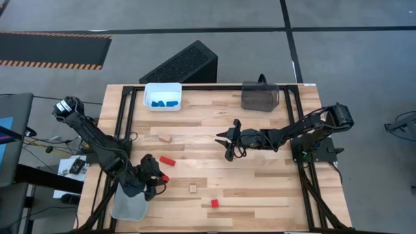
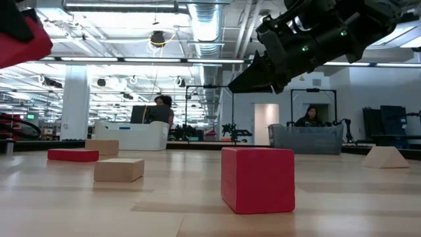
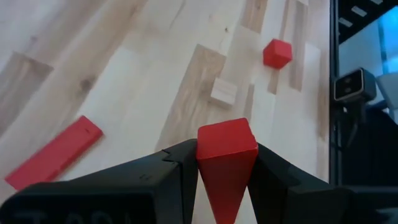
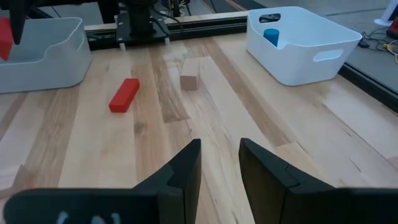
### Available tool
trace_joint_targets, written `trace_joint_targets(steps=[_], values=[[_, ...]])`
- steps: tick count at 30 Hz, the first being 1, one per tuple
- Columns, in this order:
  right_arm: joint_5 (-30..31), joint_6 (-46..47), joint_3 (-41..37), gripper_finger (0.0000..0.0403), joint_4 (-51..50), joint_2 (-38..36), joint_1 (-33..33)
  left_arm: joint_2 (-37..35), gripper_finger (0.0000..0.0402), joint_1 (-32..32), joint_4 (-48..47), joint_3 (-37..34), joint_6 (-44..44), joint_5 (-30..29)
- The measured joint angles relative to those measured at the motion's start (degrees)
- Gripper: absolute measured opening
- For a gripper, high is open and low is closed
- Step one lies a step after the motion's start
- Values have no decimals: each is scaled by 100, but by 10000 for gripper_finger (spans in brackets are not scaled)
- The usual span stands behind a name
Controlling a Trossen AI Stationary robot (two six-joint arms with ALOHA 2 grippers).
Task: Sort & place blocks by color
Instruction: Put the right red block into the gray bin
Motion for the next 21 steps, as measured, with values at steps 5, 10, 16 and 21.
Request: trace_joint_targets(steps=[5, 10, 16, 21], values=[[0, 5, 0, 132, 8, 0, 0, 0, 93, 0, -2, 0, -25, 333], [-1, 8, 0, 132, 28, 0, 0, 0, 93, 1, 0, 0, -25, 709], [-2, 10, 0, 132, 82, 0, 0, -2, 93, 2, -301, 151, -112, 897], [-2, 10, 0, 132, 121, 0, 0, -2, 93, 4, -696, 404, -113, 856]])
